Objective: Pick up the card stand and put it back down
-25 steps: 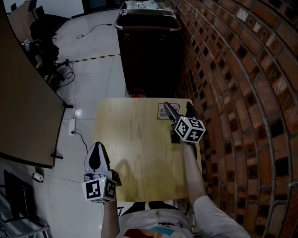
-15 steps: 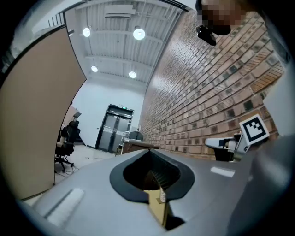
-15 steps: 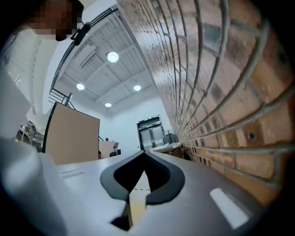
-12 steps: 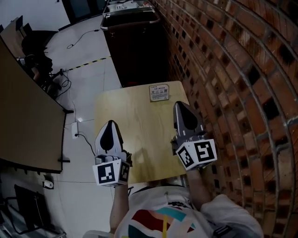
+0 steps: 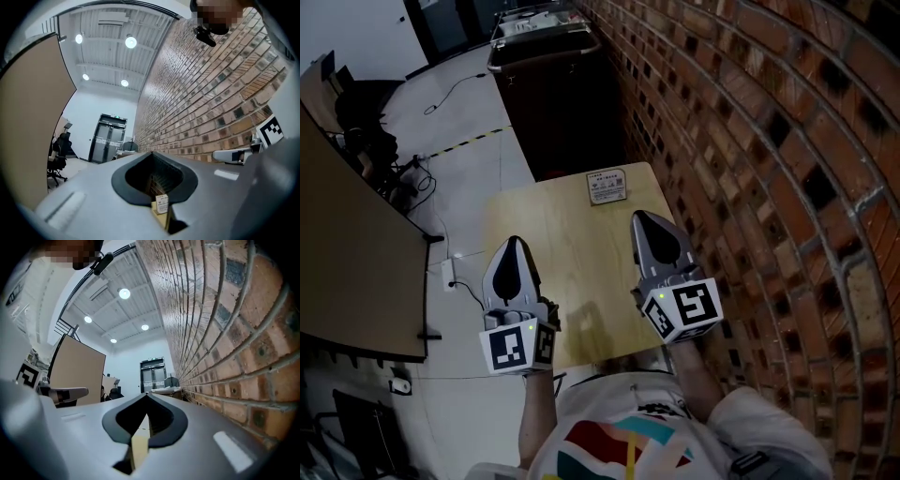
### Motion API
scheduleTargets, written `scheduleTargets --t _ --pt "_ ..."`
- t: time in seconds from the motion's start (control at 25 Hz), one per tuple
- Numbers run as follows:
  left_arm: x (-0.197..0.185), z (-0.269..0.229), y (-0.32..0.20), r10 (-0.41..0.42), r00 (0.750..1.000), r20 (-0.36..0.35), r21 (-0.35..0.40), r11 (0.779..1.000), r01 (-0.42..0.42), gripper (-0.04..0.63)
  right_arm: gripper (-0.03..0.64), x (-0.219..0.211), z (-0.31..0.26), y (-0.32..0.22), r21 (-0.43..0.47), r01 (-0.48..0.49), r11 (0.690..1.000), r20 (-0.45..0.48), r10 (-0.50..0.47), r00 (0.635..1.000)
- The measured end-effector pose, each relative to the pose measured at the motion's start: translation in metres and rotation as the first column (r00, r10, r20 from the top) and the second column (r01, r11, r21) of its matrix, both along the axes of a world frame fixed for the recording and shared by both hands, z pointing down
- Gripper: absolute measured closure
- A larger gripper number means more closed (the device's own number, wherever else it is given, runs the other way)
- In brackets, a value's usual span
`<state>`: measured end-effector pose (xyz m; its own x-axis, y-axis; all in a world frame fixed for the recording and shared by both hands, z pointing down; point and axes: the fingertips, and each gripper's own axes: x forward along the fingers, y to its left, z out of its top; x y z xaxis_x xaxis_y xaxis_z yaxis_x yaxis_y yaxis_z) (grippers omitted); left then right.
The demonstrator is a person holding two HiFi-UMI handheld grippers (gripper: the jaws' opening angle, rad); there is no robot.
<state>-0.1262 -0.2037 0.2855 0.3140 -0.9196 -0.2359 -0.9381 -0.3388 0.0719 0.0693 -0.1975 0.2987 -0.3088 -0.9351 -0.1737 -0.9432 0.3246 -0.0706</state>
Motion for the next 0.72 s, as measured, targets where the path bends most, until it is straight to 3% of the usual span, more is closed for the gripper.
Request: scheduleTargets --t 0.72 --pt "-0.0031 0.0002 0.0010 -0.006 0.999 -0.035 -0.001 1.000 0.006 0.589 0.617 -0.0037 -0.0055 -0.0002 0.010 0.008 1.000 -0.001 -0.008 1.000"
